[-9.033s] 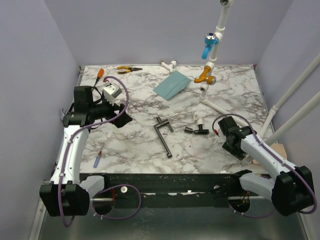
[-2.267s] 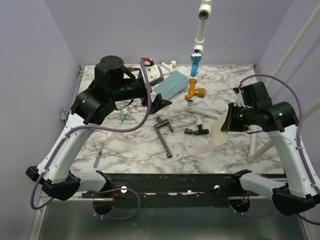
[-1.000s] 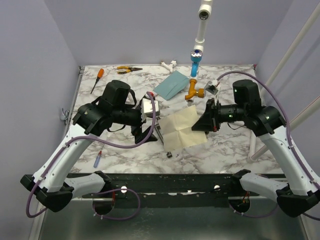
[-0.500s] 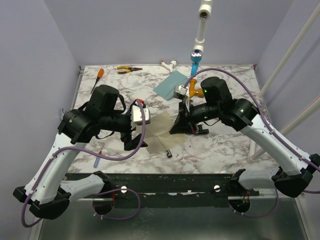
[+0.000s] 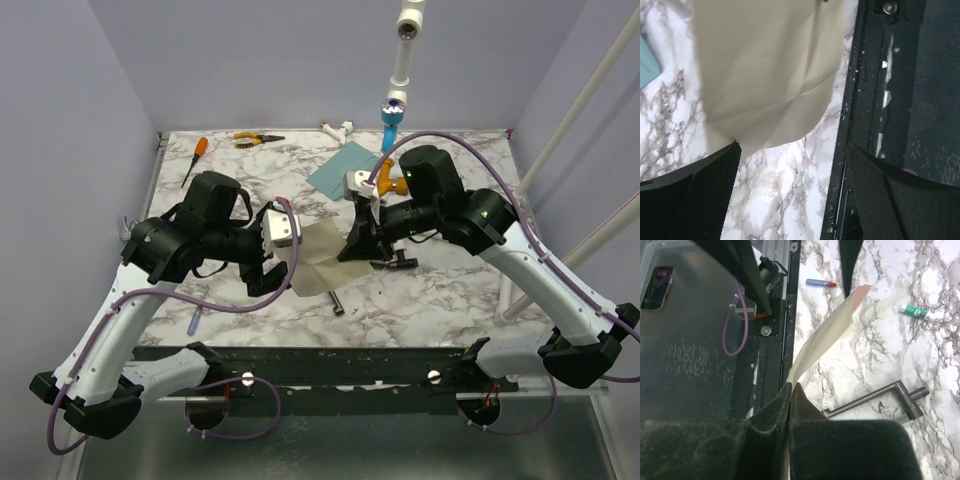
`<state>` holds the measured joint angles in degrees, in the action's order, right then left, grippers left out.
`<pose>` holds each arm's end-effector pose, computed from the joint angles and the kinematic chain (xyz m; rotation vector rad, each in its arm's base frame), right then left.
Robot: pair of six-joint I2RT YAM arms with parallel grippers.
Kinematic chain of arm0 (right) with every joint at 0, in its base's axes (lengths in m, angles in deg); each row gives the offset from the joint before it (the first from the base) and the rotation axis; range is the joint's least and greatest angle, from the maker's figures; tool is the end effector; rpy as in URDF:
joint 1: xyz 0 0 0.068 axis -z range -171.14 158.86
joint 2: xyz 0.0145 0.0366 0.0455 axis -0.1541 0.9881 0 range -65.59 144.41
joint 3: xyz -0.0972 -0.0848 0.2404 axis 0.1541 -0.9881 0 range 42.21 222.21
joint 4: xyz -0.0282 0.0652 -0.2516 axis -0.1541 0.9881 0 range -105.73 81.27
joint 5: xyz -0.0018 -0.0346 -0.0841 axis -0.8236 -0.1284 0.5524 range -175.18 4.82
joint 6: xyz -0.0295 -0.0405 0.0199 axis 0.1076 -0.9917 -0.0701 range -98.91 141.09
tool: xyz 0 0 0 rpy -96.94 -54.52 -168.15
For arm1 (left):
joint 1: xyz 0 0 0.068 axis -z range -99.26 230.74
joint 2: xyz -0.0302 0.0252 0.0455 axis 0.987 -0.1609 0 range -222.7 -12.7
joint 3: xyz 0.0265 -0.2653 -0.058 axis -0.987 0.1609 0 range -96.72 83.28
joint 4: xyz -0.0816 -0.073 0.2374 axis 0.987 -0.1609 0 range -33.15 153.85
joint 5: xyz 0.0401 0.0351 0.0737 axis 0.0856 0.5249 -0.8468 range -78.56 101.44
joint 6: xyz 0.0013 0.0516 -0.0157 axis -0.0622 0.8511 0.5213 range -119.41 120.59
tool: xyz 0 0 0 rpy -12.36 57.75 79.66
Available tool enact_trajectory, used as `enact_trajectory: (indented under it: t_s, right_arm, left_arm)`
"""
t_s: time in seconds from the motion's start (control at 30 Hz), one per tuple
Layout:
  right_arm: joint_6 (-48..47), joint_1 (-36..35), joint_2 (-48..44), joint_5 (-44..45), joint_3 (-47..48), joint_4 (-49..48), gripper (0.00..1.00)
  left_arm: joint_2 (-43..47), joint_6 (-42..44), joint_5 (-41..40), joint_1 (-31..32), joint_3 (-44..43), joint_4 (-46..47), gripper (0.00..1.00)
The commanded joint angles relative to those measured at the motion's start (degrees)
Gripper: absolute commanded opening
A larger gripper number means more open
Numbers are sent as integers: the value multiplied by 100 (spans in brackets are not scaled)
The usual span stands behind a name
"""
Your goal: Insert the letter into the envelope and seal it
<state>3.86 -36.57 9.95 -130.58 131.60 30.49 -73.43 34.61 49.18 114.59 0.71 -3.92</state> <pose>0.1653 0.2039 0.4330 -1.5012 1.5387 1.1309 0.1266 -0.1114 0.4173 1.5251 1.7051 -0.7730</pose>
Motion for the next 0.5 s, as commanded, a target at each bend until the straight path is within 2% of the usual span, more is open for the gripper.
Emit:
enact_trajectory:
  t_s: [0.0,0.13,0.3,0.47]
  right_arm:
    - [-565,-41,-55,-190,185,719,1]
    - [-632,-36,-209,-315,130,622,1]
    - [-565,-37,-312,-561,-5,232,1]
    - [-566,-36,-322,-394,-38,116,1]
  left_arm:
    - [217,303,-296,-278,-539,-280,86]
    - [259,422,-378,-352,-838,-399,89]
    - [106,163,-537,-352,-490,2,92]
    - [22,21,30,-336,-266,25,92]
